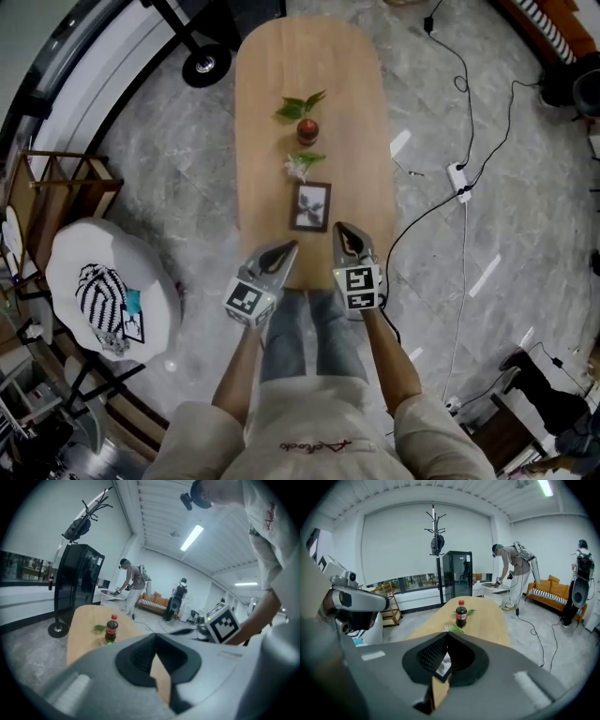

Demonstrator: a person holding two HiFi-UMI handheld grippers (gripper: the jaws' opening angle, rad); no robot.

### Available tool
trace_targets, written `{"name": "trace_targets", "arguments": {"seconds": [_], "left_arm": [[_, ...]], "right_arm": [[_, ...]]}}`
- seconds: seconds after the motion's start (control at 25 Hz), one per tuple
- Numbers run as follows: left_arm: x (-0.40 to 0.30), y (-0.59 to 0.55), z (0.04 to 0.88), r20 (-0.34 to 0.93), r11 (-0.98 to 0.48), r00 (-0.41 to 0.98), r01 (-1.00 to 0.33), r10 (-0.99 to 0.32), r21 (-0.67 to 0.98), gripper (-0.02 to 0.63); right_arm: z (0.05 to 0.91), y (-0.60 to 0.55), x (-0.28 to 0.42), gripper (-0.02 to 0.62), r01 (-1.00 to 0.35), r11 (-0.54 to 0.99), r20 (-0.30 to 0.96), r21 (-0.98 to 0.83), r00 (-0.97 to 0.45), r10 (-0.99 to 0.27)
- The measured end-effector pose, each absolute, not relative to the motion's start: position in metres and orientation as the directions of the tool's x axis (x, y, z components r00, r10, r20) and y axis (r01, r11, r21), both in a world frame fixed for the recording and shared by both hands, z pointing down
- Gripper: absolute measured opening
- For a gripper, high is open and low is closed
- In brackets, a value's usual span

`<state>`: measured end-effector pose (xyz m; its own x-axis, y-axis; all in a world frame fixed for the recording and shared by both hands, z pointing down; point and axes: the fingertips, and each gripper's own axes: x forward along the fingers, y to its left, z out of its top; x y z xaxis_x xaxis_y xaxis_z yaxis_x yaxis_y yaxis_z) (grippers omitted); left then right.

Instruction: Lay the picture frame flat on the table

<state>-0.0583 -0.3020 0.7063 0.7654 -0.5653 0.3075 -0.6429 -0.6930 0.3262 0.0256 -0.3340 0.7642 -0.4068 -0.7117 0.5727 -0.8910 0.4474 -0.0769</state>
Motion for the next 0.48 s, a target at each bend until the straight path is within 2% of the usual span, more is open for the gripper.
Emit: {"name": "trace_targets", "arguments": {"seconds": [0.48], "left_arm": [[-0.057, -0.297, 0.608, 0.289, -0.707, 0.753, -0.656, -0.591, 0.264, -0.002]], "right_arm": [[0.634, -0.320, 0.030, 0.004, -0.896, 0.438, 0.476, -0.075, -0.418, -0.773]]}}
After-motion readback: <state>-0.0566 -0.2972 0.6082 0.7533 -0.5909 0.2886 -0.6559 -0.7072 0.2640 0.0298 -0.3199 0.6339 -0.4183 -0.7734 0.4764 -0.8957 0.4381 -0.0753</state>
